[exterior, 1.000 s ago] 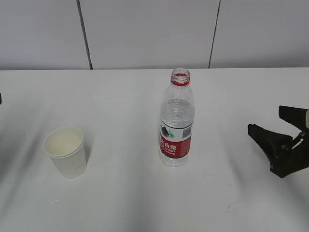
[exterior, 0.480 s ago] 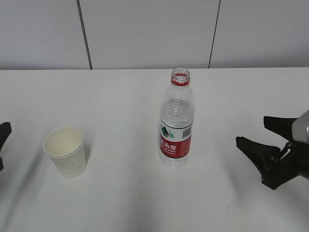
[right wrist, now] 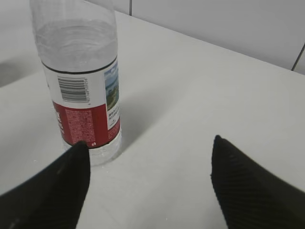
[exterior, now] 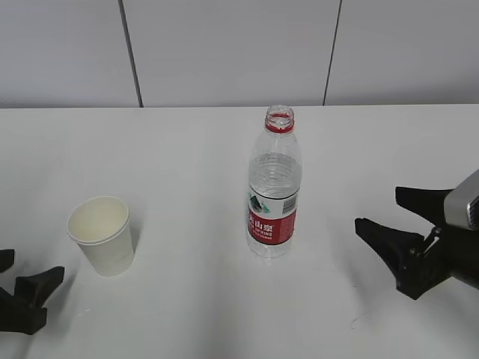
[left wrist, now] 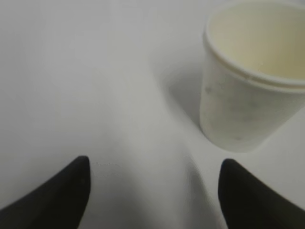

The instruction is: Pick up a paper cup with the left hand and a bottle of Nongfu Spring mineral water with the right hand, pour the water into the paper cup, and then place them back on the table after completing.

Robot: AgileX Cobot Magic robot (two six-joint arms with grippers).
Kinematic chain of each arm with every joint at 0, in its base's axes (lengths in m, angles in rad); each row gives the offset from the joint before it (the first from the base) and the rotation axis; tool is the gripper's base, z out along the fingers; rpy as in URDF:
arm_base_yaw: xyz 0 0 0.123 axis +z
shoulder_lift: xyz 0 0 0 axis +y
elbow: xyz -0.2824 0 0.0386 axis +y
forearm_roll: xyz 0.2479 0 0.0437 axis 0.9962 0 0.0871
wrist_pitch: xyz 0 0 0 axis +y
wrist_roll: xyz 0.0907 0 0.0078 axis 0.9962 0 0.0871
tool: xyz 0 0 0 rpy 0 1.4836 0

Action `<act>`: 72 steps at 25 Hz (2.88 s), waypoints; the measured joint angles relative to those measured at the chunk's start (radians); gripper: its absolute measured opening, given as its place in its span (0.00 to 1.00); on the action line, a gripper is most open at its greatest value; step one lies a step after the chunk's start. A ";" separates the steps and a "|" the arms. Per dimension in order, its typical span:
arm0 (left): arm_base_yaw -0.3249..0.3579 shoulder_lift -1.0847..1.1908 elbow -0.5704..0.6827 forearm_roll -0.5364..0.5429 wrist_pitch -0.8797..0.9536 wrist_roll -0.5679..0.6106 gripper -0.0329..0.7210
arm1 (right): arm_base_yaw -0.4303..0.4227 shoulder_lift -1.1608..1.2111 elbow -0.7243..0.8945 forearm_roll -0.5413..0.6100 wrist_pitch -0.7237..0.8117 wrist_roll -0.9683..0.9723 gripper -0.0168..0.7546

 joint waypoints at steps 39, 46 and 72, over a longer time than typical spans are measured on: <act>0.000 0.193 -0.299 0.437 -0.001 -0.105 0.68 | 0.000 0.181 -0.085 -0.137 -0.102 0.007 0.78; 0.000 0.193 -0.299 0.438 -0.001 -0.107 0.66 | 0.000 0.311 -0.193 -0.202 -0.102 0.009 0.78; 0.000 0.193 -0.300 0.436 -0.002 -0.107 0.57 | 0.126 0.582 -0.584 -0.400 -0.102 0.151 0.78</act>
